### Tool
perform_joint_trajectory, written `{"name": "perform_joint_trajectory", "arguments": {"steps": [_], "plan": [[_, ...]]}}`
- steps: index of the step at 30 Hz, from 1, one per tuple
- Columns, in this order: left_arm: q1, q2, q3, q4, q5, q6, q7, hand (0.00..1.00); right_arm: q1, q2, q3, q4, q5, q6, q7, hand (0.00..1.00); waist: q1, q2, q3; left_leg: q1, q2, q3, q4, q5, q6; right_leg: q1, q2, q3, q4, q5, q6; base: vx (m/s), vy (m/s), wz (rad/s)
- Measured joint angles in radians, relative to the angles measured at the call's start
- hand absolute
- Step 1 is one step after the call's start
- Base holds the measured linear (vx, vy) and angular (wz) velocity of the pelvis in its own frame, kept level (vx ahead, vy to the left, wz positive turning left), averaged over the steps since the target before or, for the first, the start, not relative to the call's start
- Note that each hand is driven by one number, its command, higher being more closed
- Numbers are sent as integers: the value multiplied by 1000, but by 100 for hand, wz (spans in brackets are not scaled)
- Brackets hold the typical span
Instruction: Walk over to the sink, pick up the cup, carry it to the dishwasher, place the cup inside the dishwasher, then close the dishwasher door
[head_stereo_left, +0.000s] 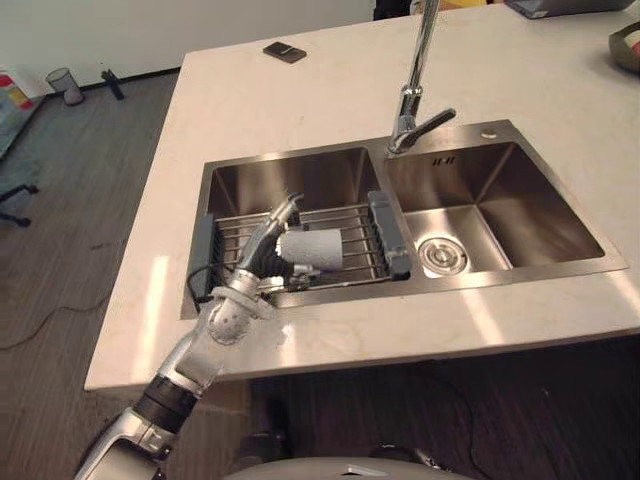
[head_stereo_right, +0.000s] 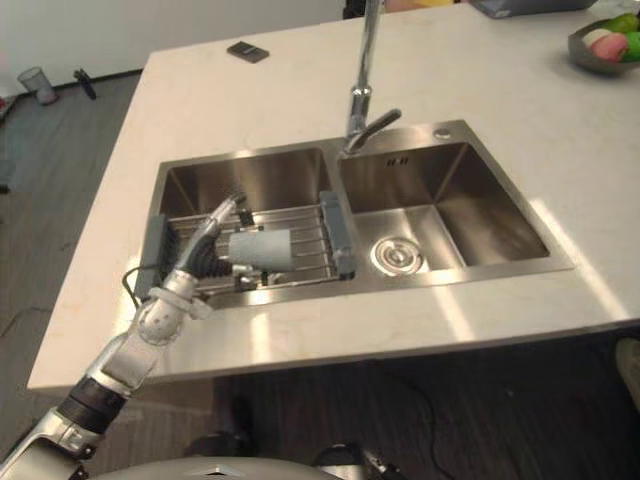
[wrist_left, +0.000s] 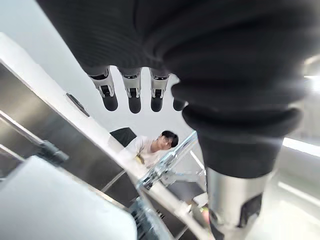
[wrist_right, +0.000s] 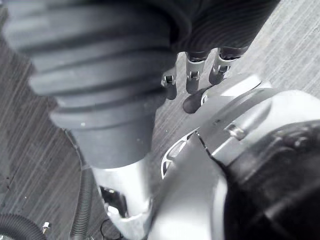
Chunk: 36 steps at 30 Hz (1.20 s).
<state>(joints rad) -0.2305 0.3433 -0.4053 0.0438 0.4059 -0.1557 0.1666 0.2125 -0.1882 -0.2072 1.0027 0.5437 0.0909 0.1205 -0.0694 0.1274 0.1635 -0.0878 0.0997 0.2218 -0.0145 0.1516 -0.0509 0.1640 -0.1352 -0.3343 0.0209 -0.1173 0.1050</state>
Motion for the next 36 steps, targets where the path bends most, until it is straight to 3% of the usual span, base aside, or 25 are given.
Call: {"name": "perform_joint_trajectory", "arguments": {"steps": [3, 8, 12, 17, 22, 27, 36], "plan": [[23, 33, -1, 20, 61, 33, -1, 0, -1, -3, 10, 1, 0, -1, -1, 0, -7, 6, -5, 5, -3, -2, -5, 0, -2, 6, -1, -3, -7, 0, 3, 6, -1, 1], [24, 69, -17, 28, 113, 39, 21, 0, -2, -16, 41, 6, 0, -6, -2, 0, -7, 5, -6, 9, -3, -1, -3, 2, 1, 9, -3, -2, -9, 8, 11, 54, -24, -3], [22, 74, -28, 28, 148, 52, 136, 0, -20, -17, 41, 38, 1, -20, -3, 0, -19, 9, -9, 19, -4, 4, -2, 5, -14, 22, -5, -1, -16, 7, 12, 57, -43, -6], [-4, 71, -28, 58, 168, 55, 201, 0, -20, -17, 38, 40, 1, -21, -3, 0, -23, 15, -13, 19, -2, 14, 12, 8, -18, 22, -7, 2, -16, 8, 11, -4, -29, -6], [-14, 66, -29, 111, 179, 57, 197, 0, -21, -17, 31, 42, 1, -22, -3, 0, -27, 19, -16, 19, 0, 26, 12, 8, -18, 11, -8, 19, -22, 14, 9, -59, 4, -9], [-15, 63, -46, 156, 273, 78, 155, 0, -22, -14, 25, 43, 1, -23, -1, 0, -42, 18, -15, 17, -1, 25, 12, 8, -18, 11, -10, 21, -34, 20, 4, -54, 12, -3], [-53, 51, -87, 209, 409, 173, 110, 0, -22, -12, 28, 43, 9, -28, 1, 0, -56, 15, -13, 17, -2, 25, 4, 3, -21, 5, -14, 20, -45, 24, 4, -25, 3, -3]]}}
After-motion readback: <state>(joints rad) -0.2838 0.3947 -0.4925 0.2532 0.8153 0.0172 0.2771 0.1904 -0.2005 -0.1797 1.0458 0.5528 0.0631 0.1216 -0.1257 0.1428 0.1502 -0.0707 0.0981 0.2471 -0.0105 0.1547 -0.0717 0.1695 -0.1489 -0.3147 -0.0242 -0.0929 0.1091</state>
